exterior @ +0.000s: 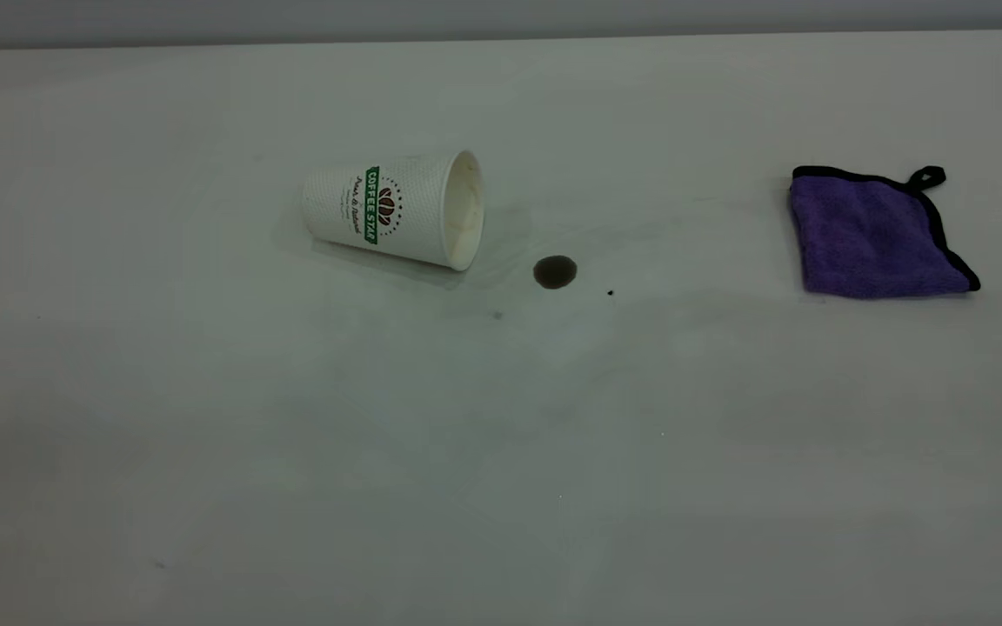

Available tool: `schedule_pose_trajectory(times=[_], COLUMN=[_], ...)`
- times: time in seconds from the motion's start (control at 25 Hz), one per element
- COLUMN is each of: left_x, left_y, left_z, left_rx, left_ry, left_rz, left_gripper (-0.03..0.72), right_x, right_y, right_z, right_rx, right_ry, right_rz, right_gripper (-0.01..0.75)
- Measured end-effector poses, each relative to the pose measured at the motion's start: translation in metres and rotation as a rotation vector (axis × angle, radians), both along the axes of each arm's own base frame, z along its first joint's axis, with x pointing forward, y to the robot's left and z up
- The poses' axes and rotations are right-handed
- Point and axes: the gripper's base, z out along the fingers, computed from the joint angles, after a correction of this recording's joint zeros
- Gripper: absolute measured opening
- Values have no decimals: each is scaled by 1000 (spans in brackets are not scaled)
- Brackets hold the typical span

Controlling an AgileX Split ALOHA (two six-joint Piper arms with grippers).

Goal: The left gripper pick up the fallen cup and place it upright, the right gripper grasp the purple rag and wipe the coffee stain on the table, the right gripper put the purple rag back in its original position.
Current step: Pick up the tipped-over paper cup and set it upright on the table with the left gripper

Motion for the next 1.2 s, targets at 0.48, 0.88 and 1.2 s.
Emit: schedule_pose_trajectory(times=[0.48,0.88,1.2], left_x=[0,0,0], left_y=[0,0,-2], left_z=[0,0,0], left_rx=[0,0,-5], left_ry=[0,0,1], left_rz=[0,0,-26], left_gripper=[239,239,239], right_x=[0,0,0], right_y=[0,0,0], right_z=[0,0,0], right_rx=[0,0,0], right_ry=[0,0,0], right_rz=[0,0,0], right_gripper=[555,555,555])
